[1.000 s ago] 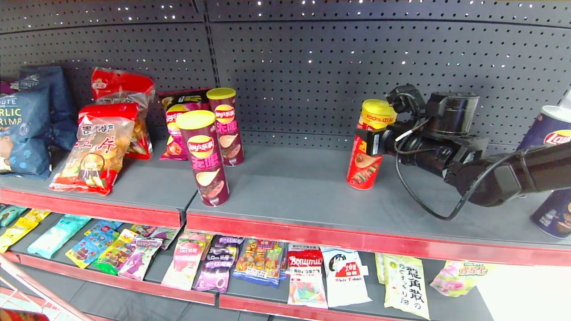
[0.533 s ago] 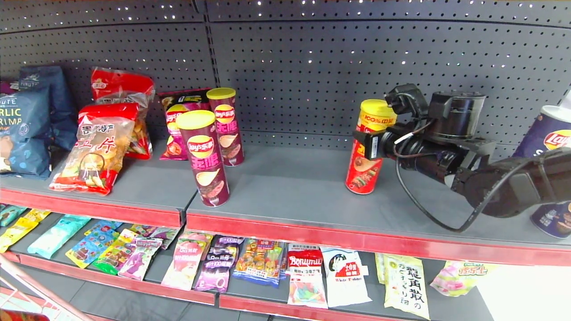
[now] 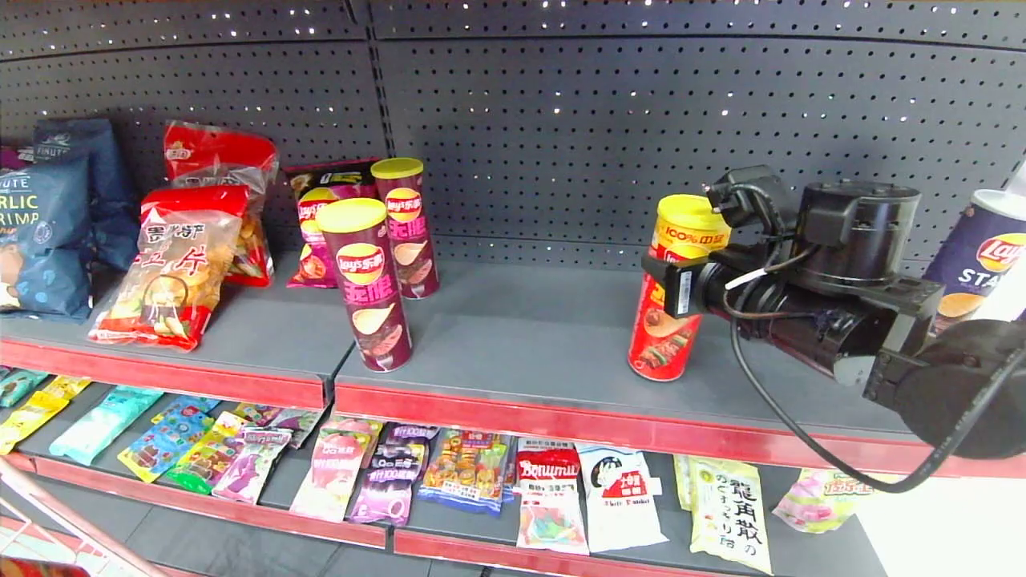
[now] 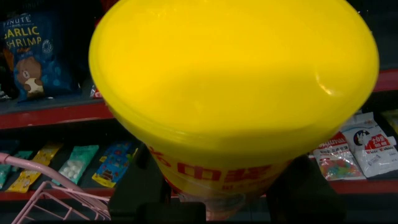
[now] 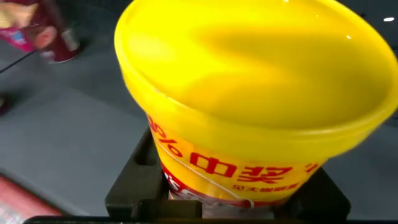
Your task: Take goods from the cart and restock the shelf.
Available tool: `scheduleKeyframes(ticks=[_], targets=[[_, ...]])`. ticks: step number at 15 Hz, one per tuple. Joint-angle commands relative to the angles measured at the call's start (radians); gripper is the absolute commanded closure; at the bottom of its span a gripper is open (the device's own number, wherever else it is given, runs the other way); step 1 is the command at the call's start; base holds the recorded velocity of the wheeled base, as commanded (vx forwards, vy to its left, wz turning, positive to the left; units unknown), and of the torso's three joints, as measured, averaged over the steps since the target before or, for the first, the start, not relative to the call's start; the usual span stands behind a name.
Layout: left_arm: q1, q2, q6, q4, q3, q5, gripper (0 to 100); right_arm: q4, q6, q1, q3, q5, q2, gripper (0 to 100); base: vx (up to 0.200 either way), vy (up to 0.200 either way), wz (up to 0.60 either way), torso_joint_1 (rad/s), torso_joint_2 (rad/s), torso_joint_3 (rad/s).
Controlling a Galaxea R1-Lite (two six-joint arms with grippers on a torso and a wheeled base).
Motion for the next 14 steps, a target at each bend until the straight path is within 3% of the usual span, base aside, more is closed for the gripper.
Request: scheduleKeyframes(ticks=[1,14], targets=[[0.0,0.0,0.0,0.0,0.001,0.001,100,-0.001,0.002,0.028,0.035,-0.008,-0.037,100,0.0,0.0,0.0,0.0,0.0,0.0],[0.0,-0.003,0.0,0.0,0.01,0.001,100,-0.005,0.027,0.102,0.097,-0.042,-0.063,100,0.0,0.0,0.0,0.0,0.0,0.0]])
